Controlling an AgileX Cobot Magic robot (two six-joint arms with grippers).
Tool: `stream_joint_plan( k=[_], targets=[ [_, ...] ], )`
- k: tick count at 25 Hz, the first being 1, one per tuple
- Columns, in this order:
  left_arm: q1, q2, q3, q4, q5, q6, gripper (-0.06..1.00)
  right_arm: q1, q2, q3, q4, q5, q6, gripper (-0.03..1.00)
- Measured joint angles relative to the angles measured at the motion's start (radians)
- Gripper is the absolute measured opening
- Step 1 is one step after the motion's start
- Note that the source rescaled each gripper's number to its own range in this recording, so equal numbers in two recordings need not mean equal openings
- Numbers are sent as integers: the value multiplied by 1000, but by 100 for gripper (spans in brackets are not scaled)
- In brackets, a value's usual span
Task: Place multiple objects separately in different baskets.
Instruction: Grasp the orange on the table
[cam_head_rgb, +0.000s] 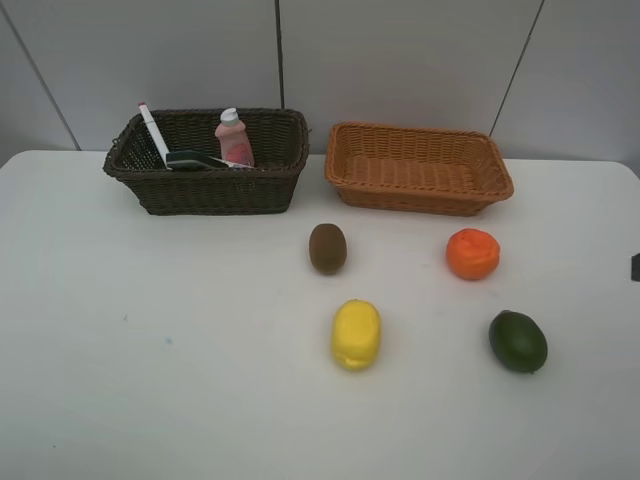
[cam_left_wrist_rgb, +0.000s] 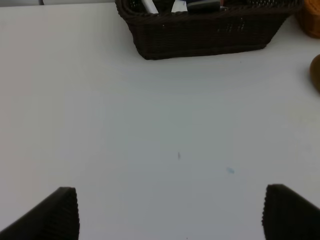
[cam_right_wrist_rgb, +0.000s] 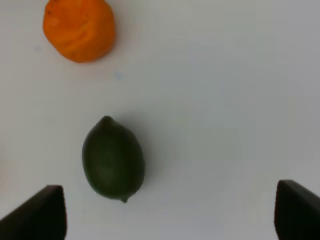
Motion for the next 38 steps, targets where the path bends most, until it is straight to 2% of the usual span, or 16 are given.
stream_joint_plan(
  k=[5,9,16,21,24,27,38],
  targets=[
    [0,0,0,0,0,1,96,3,275,-116,35,-101,22,96],
    [0,0,0,0,0,1,96,10,443,-192,84,-123,5,96],
    [0,0,0,0,0,1,96,31,681,-305,218,-124,-101,96],
    [0,0,0,0,0,1,96,135,802,-371,202,-134,-120,96],
    [0,0,0,0,0,1,96,186,863,-419,156,-143,-111,96],
    [0,0,0,0,0,1,96,207,912,-466,107,-147,-108,96],
    [0,0,0,0,0,1,96,244,1030,-523,103,-165,-107,96]
  ],
)
